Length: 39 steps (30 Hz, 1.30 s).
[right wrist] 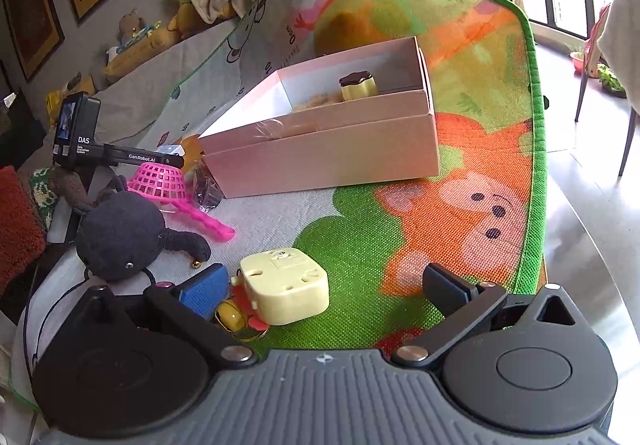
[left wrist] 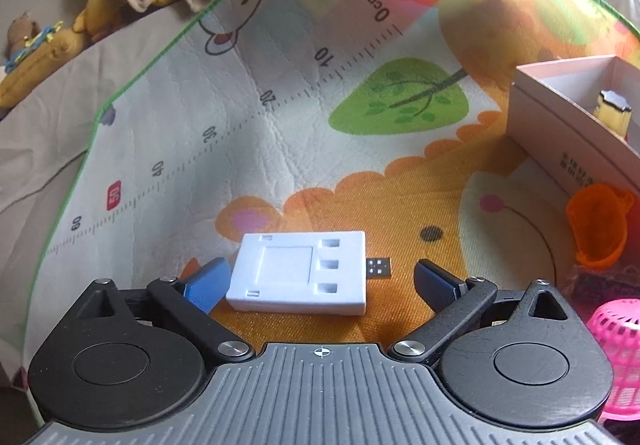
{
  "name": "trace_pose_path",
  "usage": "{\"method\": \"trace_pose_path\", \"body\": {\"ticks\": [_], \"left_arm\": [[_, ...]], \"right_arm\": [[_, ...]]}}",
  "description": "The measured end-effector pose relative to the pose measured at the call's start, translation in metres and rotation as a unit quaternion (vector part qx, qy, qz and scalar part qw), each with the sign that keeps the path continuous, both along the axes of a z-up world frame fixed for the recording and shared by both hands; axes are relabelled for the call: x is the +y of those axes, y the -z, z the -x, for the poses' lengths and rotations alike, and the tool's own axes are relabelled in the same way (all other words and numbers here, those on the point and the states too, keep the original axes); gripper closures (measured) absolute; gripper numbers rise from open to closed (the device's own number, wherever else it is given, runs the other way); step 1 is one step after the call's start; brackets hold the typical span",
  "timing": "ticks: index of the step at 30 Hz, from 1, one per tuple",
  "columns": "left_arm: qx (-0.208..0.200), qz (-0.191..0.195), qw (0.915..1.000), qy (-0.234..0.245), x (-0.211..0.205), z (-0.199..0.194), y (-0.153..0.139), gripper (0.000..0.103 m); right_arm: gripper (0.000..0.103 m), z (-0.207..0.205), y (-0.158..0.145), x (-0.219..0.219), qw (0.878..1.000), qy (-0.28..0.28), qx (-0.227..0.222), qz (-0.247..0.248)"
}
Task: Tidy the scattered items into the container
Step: 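Align the left tool fingers around the white plastic device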
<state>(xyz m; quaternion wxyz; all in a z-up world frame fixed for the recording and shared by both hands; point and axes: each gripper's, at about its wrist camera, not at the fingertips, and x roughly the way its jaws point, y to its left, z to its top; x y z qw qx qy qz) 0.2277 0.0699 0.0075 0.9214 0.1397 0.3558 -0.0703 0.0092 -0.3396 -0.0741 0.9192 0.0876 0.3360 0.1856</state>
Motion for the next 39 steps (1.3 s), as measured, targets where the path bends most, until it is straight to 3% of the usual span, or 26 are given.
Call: {"method": "trace_pose_path", "body": {"ticks": [4,9,12,13,14,16,28,31,35,39], "left_arm": [[-0.008,0.015,0.9998,-0.013,0.003,-0.005,0.005,0.0],[-0.01,0.004,0.9997,-0.024,-0.002,-0.007,0.004,0.002],[-0.015,-0.002,0.9998,-0.016,-0.005,-0.003,0.0,0.021],[-0.016,-0.008,0.9998,-0.011,-0.007,-0.002,0.0,0.023],[-0.015,-0.014,0.9998,-0.007,-0.008,-0.002,0.0,0.023],[-0.014,-0.02,0.9997,-0.005,-0.008,-0.002,0.002,0.007],[0.002,0.03,0.9995,-0.009,0.019,-0.001,0.005,0.001],[0.016,0.065,0.9976,0.014,0.027,0.009,0.005,0.002],[0.021,0.123,0.9879,0.092,0.017,0.037,-0.002,0.002],[-0.004,0.077,0.9931,0.089,-0.004,0.046,-0.007,0.002]], "right_arm": [[0.0,0.0,0.0,0.0,1.0,0.0,0.0,0.0],[0.0,0.0,0.0,0.0,1.0,0.0,0.0,0.001],[0.0,0.0,-0.001,0.0,1.0,0.001,0.0,0.003],[0.0,0.001,-0.001,0.001,1.0,0.001,0.0,0.004],[0.0,0.001,-0.001,0.001,1.0,0.001,0.0,0.004],[0.0,0.001,-0.001,0.001,1.0,0.001,0.0,0.004],[0.0,0.001,-0.001,0.001,1.0,0.001,0.0,0.004],[0.0,0.001,-0.001,0.001,1.0,0.001,0.0,0.005],[0.0,0.001,-0.001,0.001,1.0,0.001,0.0,0.006],[0.0,0.001,0.0,0.001,1.0,0.001,0.0,0.006]]}}
